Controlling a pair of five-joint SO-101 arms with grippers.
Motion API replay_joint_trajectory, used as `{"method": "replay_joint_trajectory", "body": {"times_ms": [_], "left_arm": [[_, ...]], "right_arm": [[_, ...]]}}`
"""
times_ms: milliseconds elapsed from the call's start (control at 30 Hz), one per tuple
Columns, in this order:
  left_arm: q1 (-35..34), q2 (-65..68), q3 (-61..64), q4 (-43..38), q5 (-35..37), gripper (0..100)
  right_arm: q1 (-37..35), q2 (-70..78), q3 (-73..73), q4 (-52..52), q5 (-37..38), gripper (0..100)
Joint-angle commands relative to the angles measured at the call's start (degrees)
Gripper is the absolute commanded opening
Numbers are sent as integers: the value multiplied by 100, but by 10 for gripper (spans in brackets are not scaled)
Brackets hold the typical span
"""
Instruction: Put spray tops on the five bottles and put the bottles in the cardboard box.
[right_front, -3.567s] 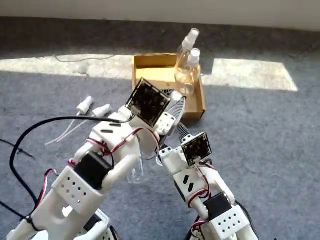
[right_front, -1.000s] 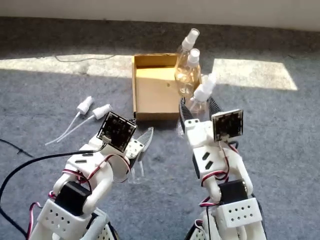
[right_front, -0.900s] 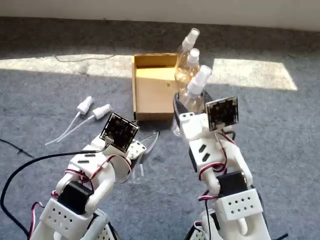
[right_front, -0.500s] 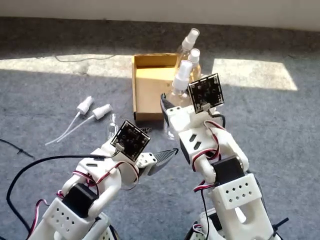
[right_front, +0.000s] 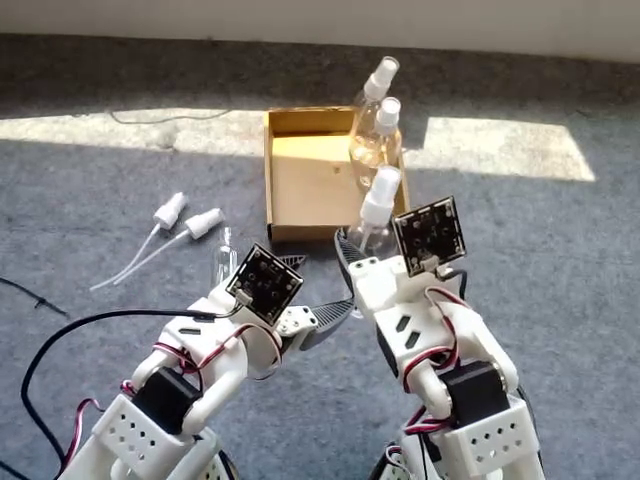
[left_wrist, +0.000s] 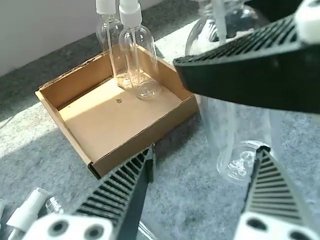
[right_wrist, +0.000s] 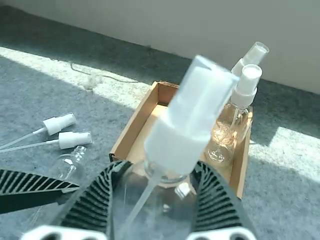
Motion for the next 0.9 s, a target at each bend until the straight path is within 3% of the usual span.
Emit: {"method": "replay_joint_trajectory", "body": {"times_ms": [0, 333, 533, 867], "left_arm": [[-75, -75, -31, -132, 0, 288], [-40, -119, -22, -105, 0, 288], [-40, -119, -13, -97, 0, 288], [-48, -127, 224, -123, 0, 288]], "right_arm": [[-75, -127, -40, 189, -35, 5], [-31, -119, -40, 189, 26, 5], [699, 620, -40, -1525, 1081, 5], [1077, 3565, -664, -4444, 1178, 5]]}}
